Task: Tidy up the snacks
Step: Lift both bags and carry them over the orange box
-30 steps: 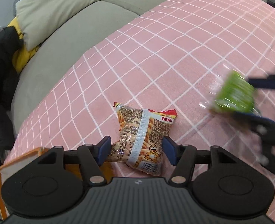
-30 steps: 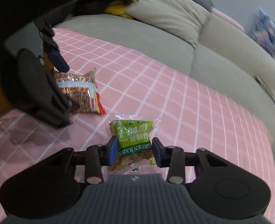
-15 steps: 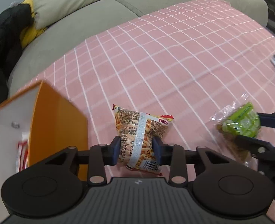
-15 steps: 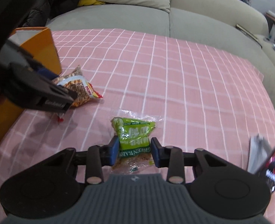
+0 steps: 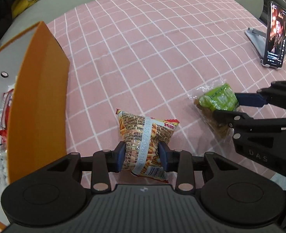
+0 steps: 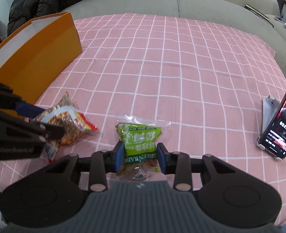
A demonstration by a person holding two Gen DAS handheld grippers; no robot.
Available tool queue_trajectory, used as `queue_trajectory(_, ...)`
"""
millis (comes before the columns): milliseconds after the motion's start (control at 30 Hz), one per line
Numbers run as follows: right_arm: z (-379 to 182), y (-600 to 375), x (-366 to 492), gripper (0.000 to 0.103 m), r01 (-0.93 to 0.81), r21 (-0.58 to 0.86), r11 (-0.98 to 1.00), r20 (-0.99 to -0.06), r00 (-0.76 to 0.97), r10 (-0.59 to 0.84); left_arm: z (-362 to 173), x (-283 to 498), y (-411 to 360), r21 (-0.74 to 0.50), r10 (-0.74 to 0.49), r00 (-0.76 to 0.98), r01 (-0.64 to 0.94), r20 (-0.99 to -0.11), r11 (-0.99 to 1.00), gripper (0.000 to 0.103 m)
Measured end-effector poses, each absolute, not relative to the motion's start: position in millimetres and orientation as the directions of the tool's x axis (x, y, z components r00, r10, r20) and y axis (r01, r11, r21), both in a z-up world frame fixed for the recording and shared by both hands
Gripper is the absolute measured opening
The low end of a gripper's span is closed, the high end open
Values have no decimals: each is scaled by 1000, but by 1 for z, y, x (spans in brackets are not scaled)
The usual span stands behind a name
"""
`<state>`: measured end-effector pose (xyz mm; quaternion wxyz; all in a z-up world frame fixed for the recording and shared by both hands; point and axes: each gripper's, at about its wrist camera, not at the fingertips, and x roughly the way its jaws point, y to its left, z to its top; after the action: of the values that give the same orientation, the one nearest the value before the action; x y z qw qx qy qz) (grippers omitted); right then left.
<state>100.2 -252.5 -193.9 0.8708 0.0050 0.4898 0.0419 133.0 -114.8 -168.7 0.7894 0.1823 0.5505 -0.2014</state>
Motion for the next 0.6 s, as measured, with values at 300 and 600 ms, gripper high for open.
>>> queue_trajectory(300,-186,-253,106,56,-191,118,974,-815,542,205,-170,145,-98,-50,-217,293,486,-931,872,68)
queue_trajectory(600,-191,-271,116,56,-113,196,974,-849,477,227,-176,162,-90,-92,-221,264,426,-939,900,76)
